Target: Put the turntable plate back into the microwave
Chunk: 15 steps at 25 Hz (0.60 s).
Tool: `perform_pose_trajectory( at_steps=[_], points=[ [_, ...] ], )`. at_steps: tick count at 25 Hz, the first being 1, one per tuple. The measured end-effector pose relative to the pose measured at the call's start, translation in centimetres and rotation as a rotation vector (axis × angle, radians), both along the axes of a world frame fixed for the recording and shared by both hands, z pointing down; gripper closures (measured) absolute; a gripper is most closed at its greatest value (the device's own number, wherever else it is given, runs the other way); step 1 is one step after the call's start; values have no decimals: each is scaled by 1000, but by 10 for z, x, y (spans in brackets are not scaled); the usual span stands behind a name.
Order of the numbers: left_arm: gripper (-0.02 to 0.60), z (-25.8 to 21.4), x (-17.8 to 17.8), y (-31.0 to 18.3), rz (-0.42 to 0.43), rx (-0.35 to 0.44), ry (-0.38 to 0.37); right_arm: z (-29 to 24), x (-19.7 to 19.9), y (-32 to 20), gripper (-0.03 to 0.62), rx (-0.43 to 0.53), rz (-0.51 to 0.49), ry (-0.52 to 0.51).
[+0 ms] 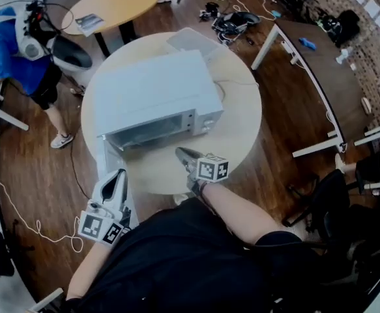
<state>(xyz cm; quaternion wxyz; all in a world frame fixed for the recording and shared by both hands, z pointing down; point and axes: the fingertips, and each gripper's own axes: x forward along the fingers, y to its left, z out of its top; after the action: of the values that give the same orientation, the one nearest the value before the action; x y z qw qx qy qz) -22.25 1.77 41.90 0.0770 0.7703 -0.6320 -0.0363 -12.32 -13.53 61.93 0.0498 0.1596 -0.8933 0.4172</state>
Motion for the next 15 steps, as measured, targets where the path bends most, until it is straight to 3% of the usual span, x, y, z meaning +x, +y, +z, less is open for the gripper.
perform_pose_trajectory(
  at_steps=[3,8,11,15],
  points=[
    [578,16,21,-18,103,-4,76,-25,33,-9,592,109,57,71],
    [578,19,54,-27,208,24,139,-44,59,-13,592,175,145,121],
    [578,28,61,-32,229,19,187,-48,65,-6,592,188,150,146],
    [578,46,100,-32,305,-6,324,-38,141,5,592,148,306,236]
  ],
)
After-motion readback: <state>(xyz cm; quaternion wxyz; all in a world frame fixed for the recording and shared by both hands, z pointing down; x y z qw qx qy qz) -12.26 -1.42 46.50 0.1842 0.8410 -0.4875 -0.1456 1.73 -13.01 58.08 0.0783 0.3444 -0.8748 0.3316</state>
